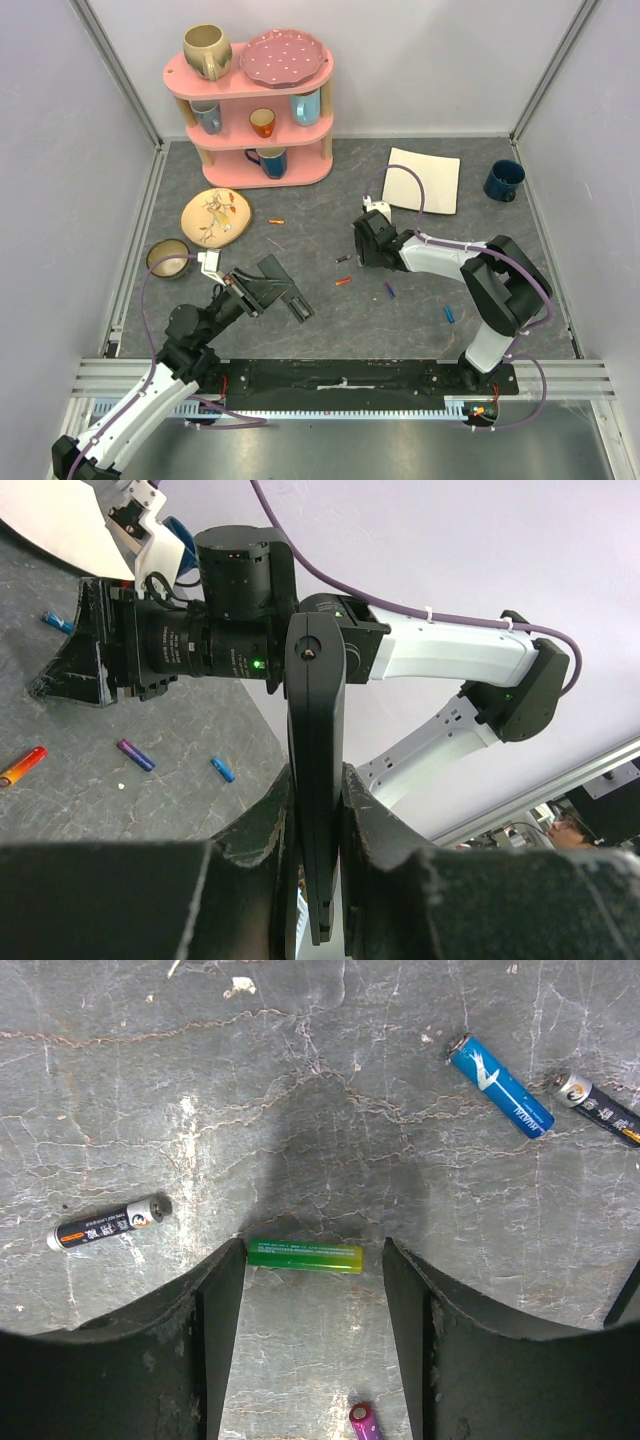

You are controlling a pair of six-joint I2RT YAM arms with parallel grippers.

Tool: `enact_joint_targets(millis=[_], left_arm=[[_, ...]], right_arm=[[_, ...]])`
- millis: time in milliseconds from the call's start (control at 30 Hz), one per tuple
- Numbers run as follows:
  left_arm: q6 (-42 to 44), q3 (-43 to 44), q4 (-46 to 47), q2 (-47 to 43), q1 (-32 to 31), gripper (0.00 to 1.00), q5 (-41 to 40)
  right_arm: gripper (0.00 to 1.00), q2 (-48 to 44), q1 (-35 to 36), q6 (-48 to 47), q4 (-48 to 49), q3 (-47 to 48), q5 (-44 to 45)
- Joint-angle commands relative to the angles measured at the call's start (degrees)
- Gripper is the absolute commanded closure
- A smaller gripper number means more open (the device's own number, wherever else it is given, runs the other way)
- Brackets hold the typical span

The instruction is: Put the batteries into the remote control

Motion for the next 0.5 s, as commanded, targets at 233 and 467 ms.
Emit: enact_joint_targets(millis=[233,467], left_arm=[[0.95,-6.85,-0.26,-1.54,0.35,0.98,0.6],[1.03,-6.85,-0.61,-1.71,0.44,0.98,0.77]], right_arm=[[0.41,0.25,0.74,0.49,0.08,-0.69,0.55],[0.5,-0.45,0.74,1.11,0.08,-1.22,0.64]])
